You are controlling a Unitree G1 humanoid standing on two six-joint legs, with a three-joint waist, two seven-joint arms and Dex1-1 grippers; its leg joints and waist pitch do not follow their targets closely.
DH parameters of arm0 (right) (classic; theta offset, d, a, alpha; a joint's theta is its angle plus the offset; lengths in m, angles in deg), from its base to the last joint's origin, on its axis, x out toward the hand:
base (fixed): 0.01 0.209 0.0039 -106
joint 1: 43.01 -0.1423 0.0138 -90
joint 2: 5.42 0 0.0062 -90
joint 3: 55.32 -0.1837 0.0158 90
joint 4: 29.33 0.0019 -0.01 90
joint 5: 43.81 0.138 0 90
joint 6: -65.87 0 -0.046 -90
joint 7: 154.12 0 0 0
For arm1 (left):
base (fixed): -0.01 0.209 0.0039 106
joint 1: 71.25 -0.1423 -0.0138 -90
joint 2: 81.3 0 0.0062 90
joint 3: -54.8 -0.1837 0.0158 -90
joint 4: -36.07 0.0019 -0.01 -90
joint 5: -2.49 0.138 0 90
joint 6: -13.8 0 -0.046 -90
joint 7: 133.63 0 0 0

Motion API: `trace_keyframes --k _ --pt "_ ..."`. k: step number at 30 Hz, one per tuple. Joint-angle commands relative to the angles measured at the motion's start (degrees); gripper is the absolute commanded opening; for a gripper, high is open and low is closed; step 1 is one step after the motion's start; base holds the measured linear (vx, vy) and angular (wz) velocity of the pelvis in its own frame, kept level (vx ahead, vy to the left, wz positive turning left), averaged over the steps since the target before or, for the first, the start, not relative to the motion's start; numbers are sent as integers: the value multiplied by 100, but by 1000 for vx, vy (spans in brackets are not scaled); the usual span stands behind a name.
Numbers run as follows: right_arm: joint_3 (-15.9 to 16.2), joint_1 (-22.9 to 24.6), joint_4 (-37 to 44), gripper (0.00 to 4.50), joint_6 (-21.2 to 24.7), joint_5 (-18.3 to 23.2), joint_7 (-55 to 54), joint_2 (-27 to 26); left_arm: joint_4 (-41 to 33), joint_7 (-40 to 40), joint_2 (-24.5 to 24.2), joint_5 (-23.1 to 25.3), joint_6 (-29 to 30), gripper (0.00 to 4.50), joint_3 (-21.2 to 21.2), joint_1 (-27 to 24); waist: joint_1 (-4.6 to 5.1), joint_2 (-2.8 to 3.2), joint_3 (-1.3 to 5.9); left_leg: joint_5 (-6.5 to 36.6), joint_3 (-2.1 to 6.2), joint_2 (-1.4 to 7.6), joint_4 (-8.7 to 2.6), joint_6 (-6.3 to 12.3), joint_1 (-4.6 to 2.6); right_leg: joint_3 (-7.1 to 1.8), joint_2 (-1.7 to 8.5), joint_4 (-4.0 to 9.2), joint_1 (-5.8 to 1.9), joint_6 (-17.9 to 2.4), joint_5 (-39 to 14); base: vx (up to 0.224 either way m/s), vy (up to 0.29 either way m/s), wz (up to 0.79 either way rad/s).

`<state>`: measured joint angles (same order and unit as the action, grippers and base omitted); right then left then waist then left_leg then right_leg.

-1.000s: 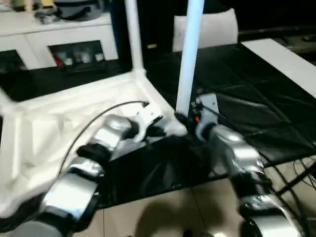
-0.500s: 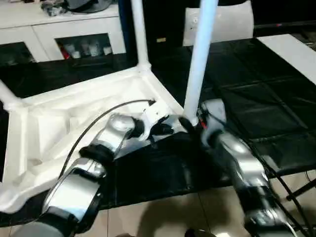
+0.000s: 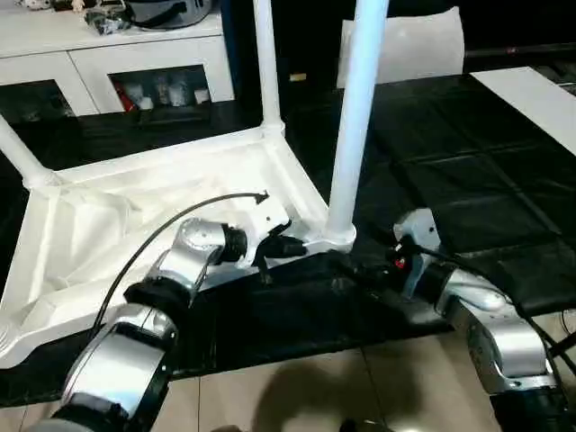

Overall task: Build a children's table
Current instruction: Rotate leg to tighten, then rotate table base

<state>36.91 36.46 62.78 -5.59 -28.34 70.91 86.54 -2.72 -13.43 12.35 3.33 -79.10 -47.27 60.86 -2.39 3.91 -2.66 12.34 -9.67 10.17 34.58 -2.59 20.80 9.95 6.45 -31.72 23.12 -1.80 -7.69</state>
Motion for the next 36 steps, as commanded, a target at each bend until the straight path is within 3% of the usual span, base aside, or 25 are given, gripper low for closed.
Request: trace_keyframes --k 1,2,3,5,8,12,17,18,20,22,23,24,26,27,29,36 --pt "21 109 223 450 143 106 54 72 -294 -30 -20 -119 83 57 122 -61 -32 -79 441 684 124 330 -384 610 7 -382 365 339 -395 -673 -1654 0 0 0" --pt "19 172 368 450 320 153 56 130 -511 13 -26 -198 164 64 184 -170 -58 -164 437 614 119 332 -383 641 34 -393 388 298 -415 -729 -1575 0 0 0" --pt "10 189 418 450 423 230 85 135 -568 19 -30 -220 189 88 201 -197 -91 -142 423 571 105 337 -383 682 26 -400 388 319 -402 -739 -1580 0 0 0" --pt "-1 219 534 450 619 389 157 147 -704 14 -47 -283 256 94 243 -261 -104 -139 423 604 97 320 -384 671 8 -389 377 339 -394 -702 -1707 0 0 0" --pt "74 247 755 450 587 400 179 180 -1150 62 -125 -476 472 119 393 -482 -104 -124 394 826 103 324 -408 503 4 -375 378 393 -383 -509 -2110 0 0 0" --pt "190 295 1269 450 943 921 350 111 -2391 194 -475 -801 960 148 720 -1240 -85 -107 391 1020 126 345 -437 384 -13 -376 378 388 -385 -394 -2285 0 0 0" --pt "239 259 1337 450 991 993 300 -31 -3258 208 -678 -1028 1442 193 921 -1749 -72 -109 360 1114 111 323 -448 319 -33 -379 359 437 -336 -348 -2503 0 0 0" --pt "289 221 1329 450 993 1003 261 -114 -3838 229 -769 -1191 1810 206 1008 -2063 -84 -93 359 1153 122 348 -460 254 -44 -387 364 417 -334 -343 -2536 0 0 0" --pt "345 182 1297 450 984 984 201 -203 -4241 245 -831 -1310 2044 216 1060 -2302 -74 -91 328 1245 128 353 -491 223 -34 -391 348 431 -321 -345 -2570 0 0 0" --pt "435 120 1238 450 960 951 108 -293 -4755 270 -945 -1473 2352 223 1087 -2621 -91 -40 338 1283 125 331 -478 160 -67 -406 352 421 -319 -339 -2529 0 0 0" --pt "476 86 1199 450 931 922 64 -334 -4983 280 -1003 -1550 2490 243 1099 -2768 -84 -43 355 1261 149 357 -492 124 -51 -417 367 366 -340 -387 -2404 0 0 0" --pt "530 12 1094 450 844 836 -52 -429 -5352 289 -1096 -1688 2742 243 1133 -3009 -58 -43 319 1392 137 338 -509 143 -39 -404 330 406 -326 -350 -2532 0 0 0" --pt "582 -104 915 450 751 703 -247 -591 -5850 301 -1227 -1881 3110 260 1199 -3336 -22 -2 328 1502 150 347 -514 46 -50 -413 350 380 -326 -383 -2582 0 0 0" --pt "596 -164 824 450 749 667 -320 -668 -6074 284 -1301 -1985 3299 265 1223 -3489 -1 -15 313 1515 157 335 -527 59 -32 -407 339 417 -335 -373 -2611 0 0 0" --pt "629 -300 625 450 726 584 -434 -785 -6418 214 -1454 -2143 3594 288 1227 -3750 52 20 295 1743 148 315 -521 25 -74 -407 320 434 -305 -359 -2816 0 0 0" --pt "568 -766 -108 450 282 265 -911 -1070 -6855 69 -2074 -2214 4331 345 997 -4275 121 22 280 1860 161 298 -539 -15 -102 -430 275 425 -290 -314 -2793 0 0 0"
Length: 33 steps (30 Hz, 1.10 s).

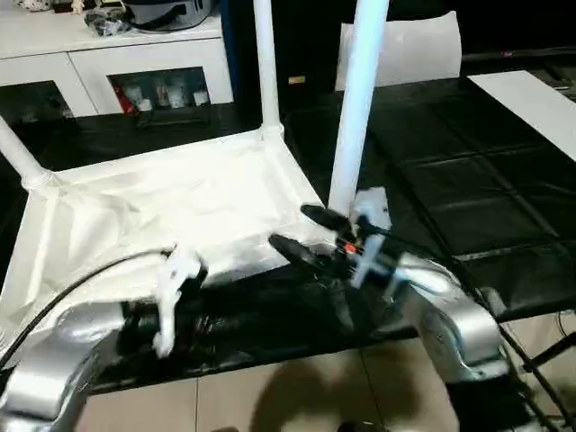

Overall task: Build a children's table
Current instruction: Rotate table base

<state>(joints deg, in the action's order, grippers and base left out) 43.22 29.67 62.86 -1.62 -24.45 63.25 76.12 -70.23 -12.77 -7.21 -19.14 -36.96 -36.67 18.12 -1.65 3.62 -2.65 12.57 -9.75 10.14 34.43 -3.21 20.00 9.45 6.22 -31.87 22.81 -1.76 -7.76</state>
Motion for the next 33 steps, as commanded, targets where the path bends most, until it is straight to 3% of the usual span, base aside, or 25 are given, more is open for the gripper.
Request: trace_keyframes --k 1,7,11,17,25,33 --pt "-120 -190 -287 450 -208 -203 -286 -83 -74 69 -266 202 125 345 -149 -29 43 59 292 1821 165 301 -518 38 -35 -386 298 427 -253 -343 -2731 0 0 0" --pt "-297 -479 -769 450 -485 -440 -757 -176 346 555 -353 785 -108 386 -248 133 57 75 303 1642 155 277 -507 34 -17 -410 292 386 -283 -421 -2456 0 0 0" --pt "-483 -714 -1185 450 -727 -600 -1112 -157 729 1124 -276 1145 -358 423 -222 371 58 62 302 1782 145 259 -492 20 -66 -421 276 414 -243 -414 -2628 0 0 0" --pt "-516 -808 -1377 450 -887 -666 -1116 -134 755 1348 -142 1178 -590 441 -138 376 32 38 344 1362 137 275 -477 118 4 -469 284 314 -294 -632 -2060 0 0 0" --pt "23 -628 -767 450 -506 -211 -88 -56 118 1359 57 756 -719 441 -25 -129 4 -15 317 1375 135 303 -473 258 34 -466 288 357 -297 -529 -2507 0 0 0" --pt "205 -759 -898 450 -461 -302 -70 -254 -364 1608 175 661 -654 441 51 -740 -10 -11 295 1506 132 308 -480 179 2 -463 270 404 -244 -415 -2781 0 0 0"
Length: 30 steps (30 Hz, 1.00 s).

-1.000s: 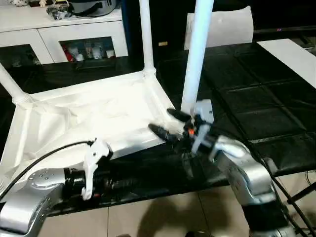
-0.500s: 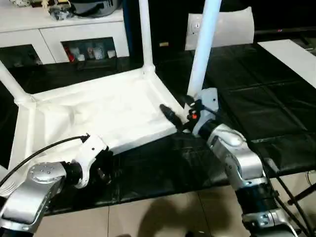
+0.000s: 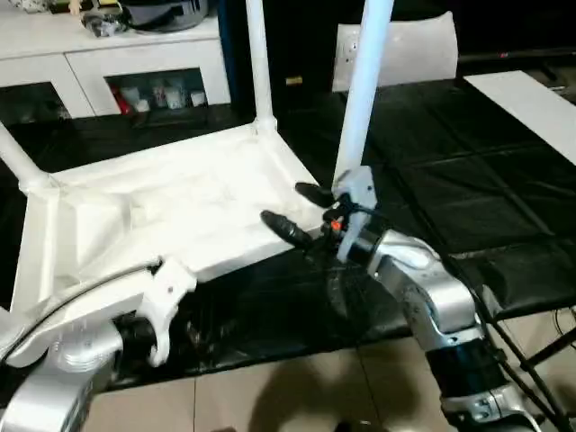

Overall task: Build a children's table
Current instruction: Rotate table base

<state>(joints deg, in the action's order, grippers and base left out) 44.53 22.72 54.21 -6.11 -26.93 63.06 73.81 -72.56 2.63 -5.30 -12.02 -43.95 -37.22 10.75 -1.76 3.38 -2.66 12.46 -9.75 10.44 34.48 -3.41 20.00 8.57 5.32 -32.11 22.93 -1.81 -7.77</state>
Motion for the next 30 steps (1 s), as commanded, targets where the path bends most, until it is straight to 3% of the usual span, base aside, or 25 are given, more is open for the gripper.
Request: trace_keyframes --k 1,4,8,10,14,17,21,22,25,26,27,28,29,30 --pt "96 -97 -103 450 -49 -115 -108 -55 -184 90 -27 -69 78 441 106 -65 2 13 296 1580 140 282 -491 157 -4 -373 355 416 -248 -426 -2765 0 0 0" --pt "22 -364 -641 450 -247 -434 -715 -288 97 184 8 1 -210 441 213 -302 20 -24 271 1734 141 254 -493 116 -12 -359 361 466 -224 -373 -2985 0 0 0" --pt "-199 -633 -1117 450 -401 -597 -1339 -448 570 254 86 87 -587 441 365 -353 28 6 287 1764 154 250 -501 56 -42 -364 350 462 -228 -295 -2947 0 0 0" --pt "-709 -1102 -1919 450 -749 -692 -2225 -527 899 446 69 221 -769 441 464 -441 18 14 324 1624 145 262 -505 -50 -56 -392 353 382 -222 -512 -2395 0 0 0" --pt "-951 -1352 -2419 450 -1030 -735 -2618 -477 1099 551 28 288 -869 441 481 -414 -1 -10 333 1519 120 274 -507 -4 -32 -416 346 301 -248 -719 -1890 0 0 0" --pt "-1148 -1517 -2782 450 -1187 -733 -2958 -395 1378 721 7 411 -936 441 512 -245 -20 0 314 1637 105 262 -504 0 -53 -413 348 319 -245 -730 -2055 0 0 0" --pt "-1598 -1857 -3618 450 -1544 -796 -3806 -144 1932 866 1 622 -1182 441 504 25 -51 25 289 1973 95 246 -497 -107 -143 -413 347 377 -191 -647 -2431 0 0 0" --pt "-1598 -1857 -3618 450 -1544 -796 -3806 -144 1932 866 1 622 -1182 441 504 25 -45 22 275 2047 103 245 -507 -113 -128 -403 343 386 -205 -618 -2530 0 0 0" --pt "-1792 -2061 -4096 450 -1830 -911 -4298 221 2250 918 20 744 -1449 441 416 244 -84 10 272 2300 100 225 -489 -121 -210 -378 336 447 -180 -448 -2921 0 0 0" --pt "-1859 -2119 -4189 450 -1902 -927 -4384 383 2586 906 55 780 -1674 441 380 430 -95 58 268 2349 99 215 -482 -119 -234 -375 332 465 -166 -418 -2979 0 0 0" --pt "-1886 -2143 -4227 450 -1937 -922 -4391 438 2901 894 71 807 -1880 441 365 551 -99 41 269 2385 85 210 -474 -118 -263 -371 321 487 -148 -398 -3010 0 0 0" --pt "-1899 -2153 -4245 450 -1951 -917 -4385 468 3022 885 80 811 -1960 441 363 595 -113 18 283 2332 77 191 -460 -97 -266 -375 319 487 -157 -375 -2976 0 0 0" --pt "-1932 -2177 -4292 450 -1992 -906 -4354 567 3261 881 117 816 -2130 441 353 728 -116 16 290 2200 110 198 -484 -58 -179 -368 336 459 -230 -373 -2913 0 0 0" --pt "-1951 -2203 -4361 450 -2044 -902 -4346 634 3234 903 155 808 -2153 441 344 790 -109 1 304 2118 116 203 -482 -44 -150 -373 348 432 -249 -372 -2870 0 0 0"
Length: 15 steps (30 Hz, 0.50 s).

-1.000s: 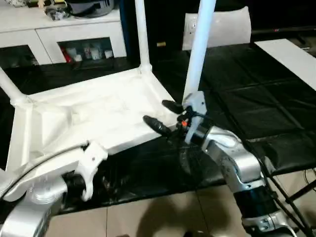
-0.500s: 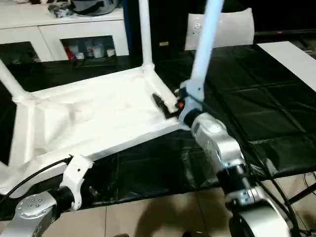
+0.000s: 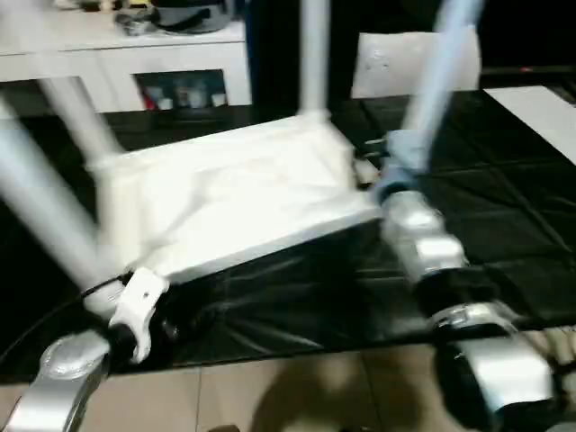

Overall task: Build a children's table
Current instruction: Rotate table base

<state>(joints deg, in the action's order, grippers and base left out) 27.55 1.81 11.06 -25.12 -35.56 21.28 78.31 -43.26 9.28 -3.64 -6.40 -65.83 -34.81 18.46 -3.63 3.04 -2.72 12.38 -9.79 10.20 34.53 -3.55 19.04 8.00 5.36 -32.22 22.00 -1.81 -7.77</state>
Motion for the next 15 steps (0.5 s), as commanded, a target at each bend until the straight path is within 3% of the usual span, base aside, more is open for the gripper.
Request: trace_keyframes --k 1,2,4,6,7,9,10,11,13,15 --pt "-265 -121 -95 450 -185 -40 -141 254 91 270 61 189 146 441 103 28 94 62 323 2089 126 251 -487 -41 -45 -324 361 413 -168 -420 -2794 0 0 0" --pt "-270 -126 -138 450 -226 -42 -105 305 -101 306 125 140 240 441 103 19 111 70 324 2080 130 261 -487 -48 -35 -323 362 402 -172 -458 -2736 0 0 0" --pt "-245 -100 -166 450 -304 -59 113 373 -447 424 251 64 314 441 130 -73 136 27 344 1926 126 257 -471 2 16 -328 365 375 -209 -554 -2523 0 0 0" --pt "-146 19 -68 450 -354 43 686 367 -881 496 403 -92 296 441 181 -310 176 10 376 1592 124 268 -457 168 105 -342 368 305 -253 -747 -2090 0 0 0" --pt "-135 36 -55 450 -359 58 767 369 -934 510 426 -107 290 441 183 -338 175 8 377 1493 111 268 -446 215 105 -343 359 313 -235 -790 -2019 0 0 0" --pt "-2 227 198 450 -286 168 1355 348 -1151 673 583 -181 109 441 244 -510 214 -16 442 829 88 239 -370 489 203 -365 348 206 -281 -1015 -1267 0 0 0" --pt "186 551 681 450 -47 358 2033 324 -1269 1010 766 -133 -157 441 350 -648 209 -12 443 681 82 235 -352 574 212 -369 349 193 -270 -1066 -1140 0 0 0" --pt "238 639 812 450 21 401 2182 321 -1268 1094 817 -120 -246 441 380 -677 207 -32 412 654 64 239 -332 775 240 -370 331 207 -265 -1085 -1065 0 0 0" --pt "525 1086 1468 450 397 577 2701 362 -851 1459 1088 -41 -901 441 631 -721 181 -36 386 836 51 214 -332 849 202 -340 300 301 -239 -910 -1653 0 0 0" --pt "592 1193 1615 450 461 611 2786 375 -713 1521 1156 -42 -1032 441 711 -708 142 -20 377 927 63 254 -364 734 172 -333 291 329 -210 -783 -1944 0 0 0"
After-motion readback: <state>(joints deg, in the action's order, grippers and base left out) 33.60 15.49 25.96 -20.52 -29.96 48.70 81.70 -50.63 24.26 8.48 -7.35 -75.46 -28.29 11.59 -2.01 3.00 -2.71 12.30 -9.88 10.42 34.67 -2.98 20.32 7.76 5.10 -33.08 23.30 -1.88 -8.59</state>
